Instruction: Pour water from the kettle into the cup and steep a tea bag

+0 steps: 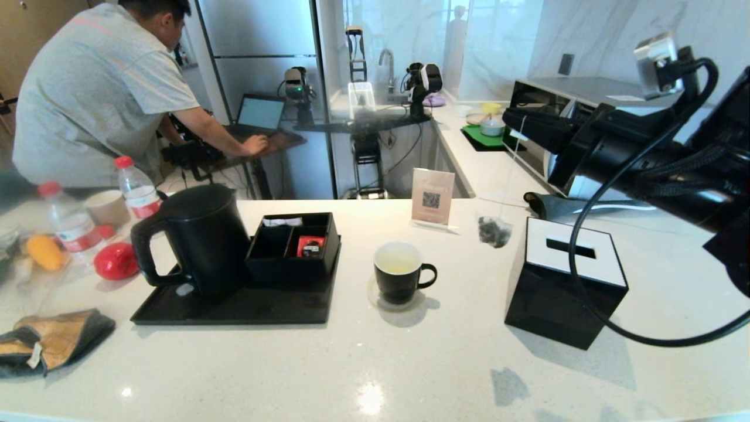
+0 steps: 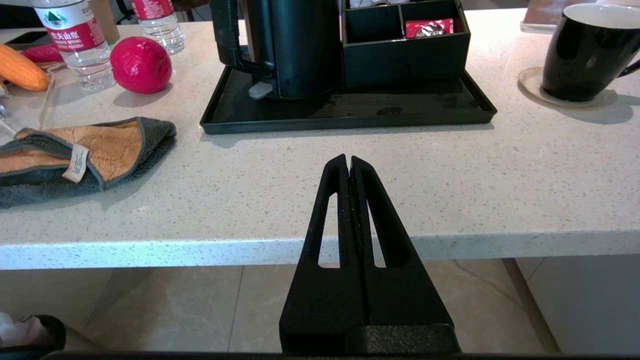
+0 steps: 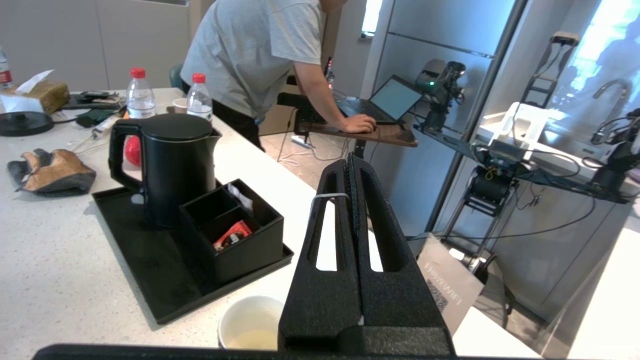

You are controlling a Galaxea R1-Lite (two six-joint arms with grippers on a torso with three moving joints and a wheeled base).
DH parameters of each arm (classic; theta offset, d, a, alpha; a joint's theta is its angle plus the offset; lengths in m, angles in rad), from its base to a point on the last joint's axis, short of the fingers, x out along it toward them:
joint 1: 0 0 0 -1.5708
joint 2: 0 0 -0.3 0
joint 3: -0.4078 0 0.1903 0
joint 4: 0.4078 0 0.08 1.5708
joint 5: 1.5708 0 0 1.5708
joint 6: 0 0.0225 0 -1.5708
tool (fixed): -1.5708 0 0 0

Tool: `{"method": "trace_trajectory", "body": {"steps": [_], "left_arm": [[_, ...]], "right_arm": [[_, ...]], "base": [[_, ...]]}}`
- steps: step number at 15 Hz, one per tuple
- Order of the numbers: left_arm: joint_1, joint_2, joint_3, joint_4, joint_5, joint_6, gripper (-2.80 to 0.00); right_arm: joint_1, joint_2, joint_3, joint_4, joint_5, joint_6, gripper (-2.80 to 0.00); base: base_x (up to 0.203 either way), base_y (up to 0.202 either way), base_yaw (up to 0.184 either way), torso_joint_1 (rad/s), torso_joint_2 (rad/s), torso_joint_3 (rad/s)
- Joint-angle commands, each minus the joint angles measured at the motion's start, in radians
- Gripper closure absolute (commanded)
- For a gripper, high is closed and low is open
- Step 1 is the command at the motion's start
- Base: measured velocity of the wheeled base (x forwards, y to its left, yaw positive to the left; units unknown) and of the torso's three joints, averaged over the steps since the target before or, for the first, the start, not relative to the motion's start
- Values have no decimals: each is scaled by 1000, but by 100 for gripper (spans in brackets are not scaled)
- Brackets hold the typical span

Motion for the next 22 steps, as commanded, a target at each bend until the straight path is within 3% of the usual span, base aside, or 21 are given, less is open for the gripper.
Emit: {"method": "trace_trajectory", "body": {"steps": [1, 6, 11, 16, 22], "left_arm": [[0, 0, 0, 0, 0, 0, 0], [0, 0, 0, 0, 0, 1, 0], [0, 0, 0, 0, 0, 0, 0], [0, 0, 0, 0, 0, 0, 0], [0, 0, 0, 0, 0, 0, 0]], "right_arm": [[-5, -16, -1, -2, 3, -1, 0], [-26, -34, -3, 22, 2, -1, 0], [-115, -34, -3, 29, 4, -2, 0], [-201, -67, 4, 64, 76, -2, 0], [-281, -105, 79, 59, 87, -4, 0]], "base": [[0, 0, 0, 0, 0, 0], [0, 0, 0, 0, 0, 0], [0, 0, 0, 0, 0, 0], [0, 0, 0, 0, 0, 0], [0, 0, 0, 0, 0, 0]]}}
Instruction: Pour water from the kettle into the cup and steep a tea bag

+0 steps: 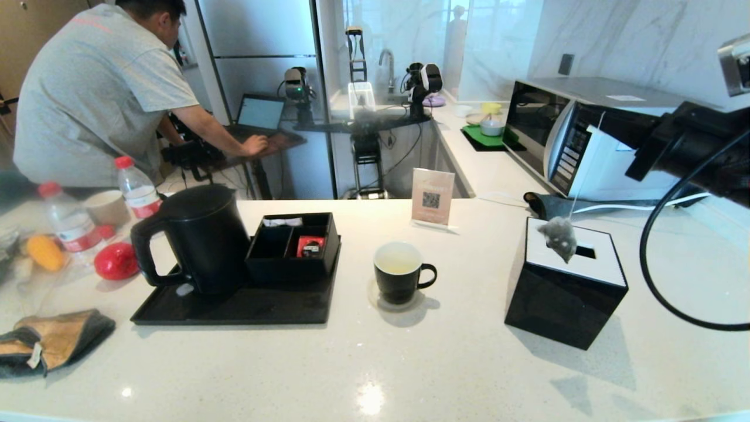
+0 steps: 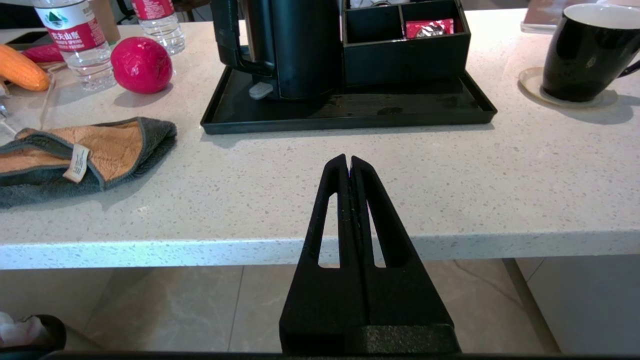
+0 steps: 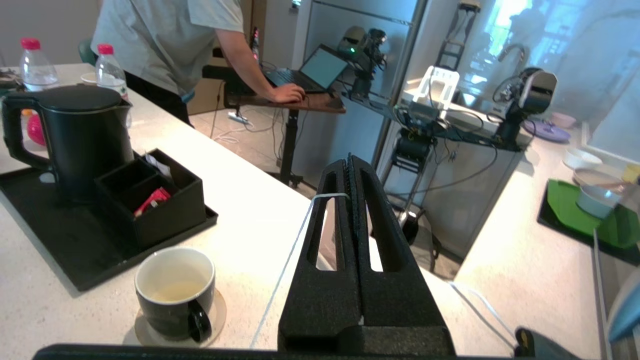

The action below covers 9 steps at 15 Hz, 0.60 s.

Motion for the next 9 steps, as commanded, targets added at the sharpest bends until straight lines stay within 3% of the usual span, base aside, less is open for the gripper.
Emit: {"method": "trace_trajectory", "body": {"steps": [1, 9], "left_arm": [[0, 0, 0, 0, 0, 0, 0], [0, 0, 0, 0, 1, 1, 0]], "right_arm": [[-21, -26, 41, -9, 4, -1, 0], [-47, -35, 127, -19, 1, -9, 0]], "base": [[0, 0, 0, 0, 0, 0], [0, 0, 0, 0, 0, 0]]}}
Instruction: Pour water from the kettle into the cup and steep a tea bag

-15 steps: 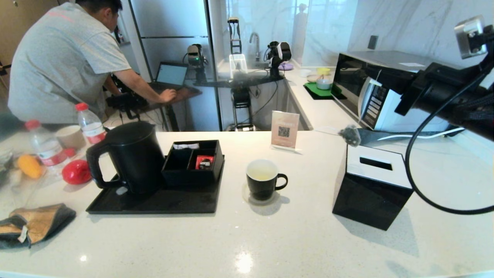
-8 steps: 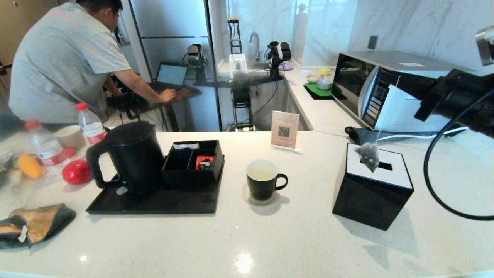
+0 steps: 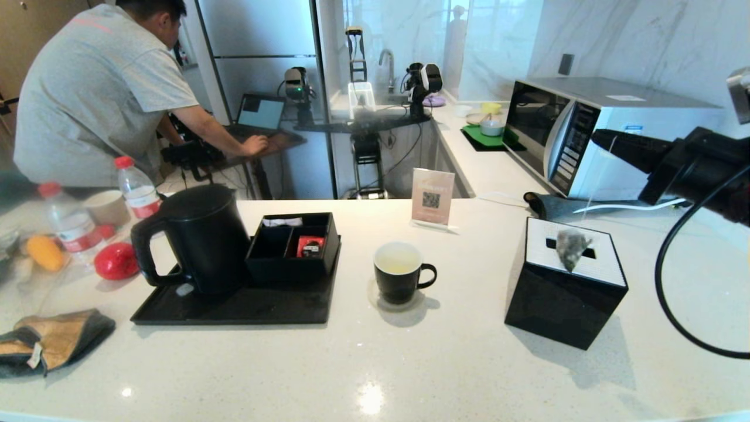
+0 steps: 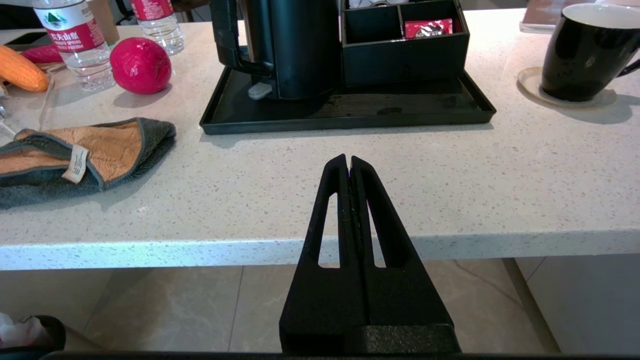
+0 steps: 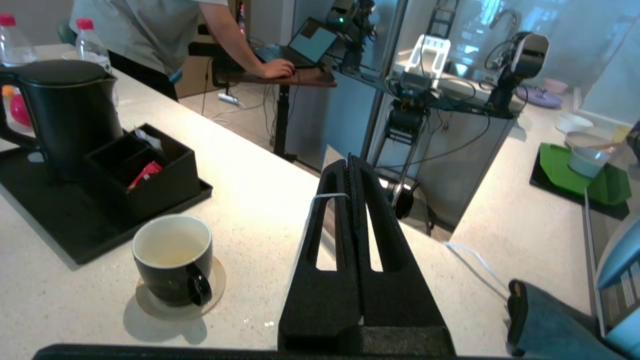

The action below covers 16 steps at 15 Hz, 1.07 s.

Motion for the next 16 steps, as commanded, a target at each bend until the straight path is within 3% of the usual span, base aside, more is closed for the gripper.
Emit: {"method": "trace_trajectory", "body": {"steps": [1, 4, 9, 16], "left_arm": [[0, 0, 0, 0, 0, 1, 0], [0, 0, 0, 0, 0, 0, 0], [0, 0, 0, 0, 0, -1, 0], [0, 0, 0, 0, 0, -1, 0]], "right_arm": [[-4, -1, 32, -9, 3, -3, 0], [-13, 4, 70, -61, 5, 3, 0], [-35, 20, 10, -51, 56, 8, 0], [-55, 71, -40, -56, 60, 8, 0]], "base": [[0, 0, 0, 0, 0, 0], [0, 0, 0, 0, 0, 0], [0, 0, 0, 0, 0, 0], [0, 0, 0, 0, 0, 0]]}}
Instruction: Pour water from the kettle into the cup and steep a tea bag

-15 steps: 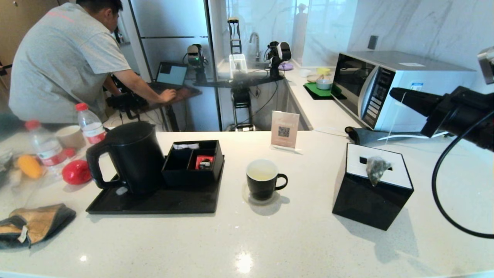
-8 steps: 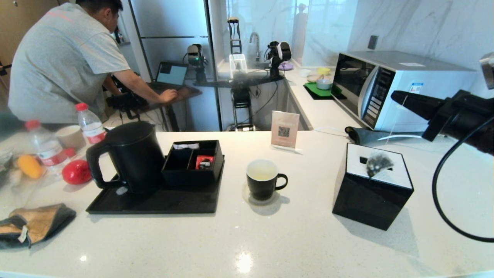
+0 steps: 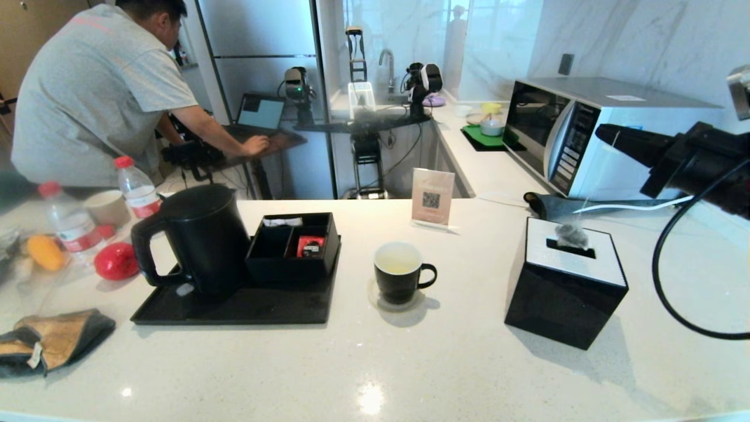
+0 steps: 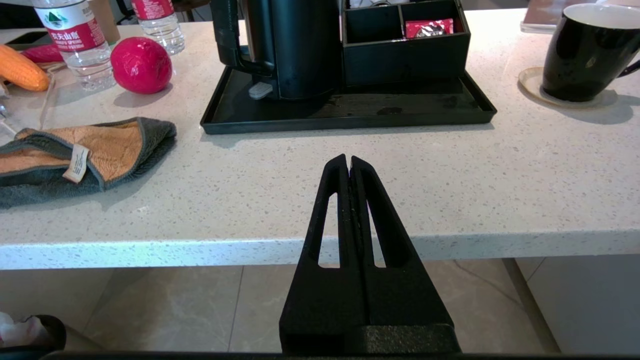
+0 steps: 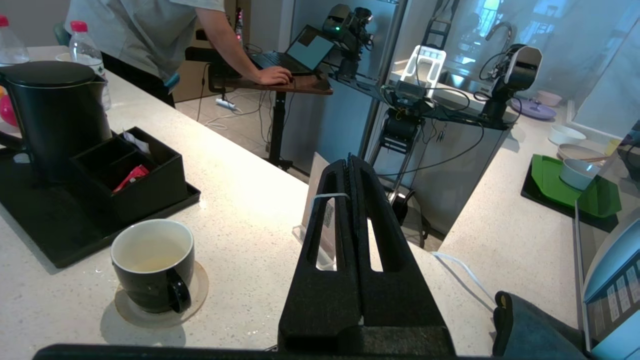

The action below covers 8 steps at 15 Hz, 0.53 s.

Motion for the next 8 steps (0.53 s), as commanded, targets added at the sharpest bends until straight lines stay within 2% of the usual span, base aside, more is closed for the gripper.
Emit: {"method": "trace_trajectory", "body": {"steps": [1, 8], "left_arm": [[0, 0, 0, 0, -1, 0, 0], [0, 0, 0, 0, -1, 1, 0]], "right_arm": [[-7, 26, 0, -11, 4, -1, 0], [-73, 32, 49, -15, 36, -10, 0]], "base": [[0, 0, 0, 0, 0, 0], [0, 0, 0, 0, 0, 0]]}}
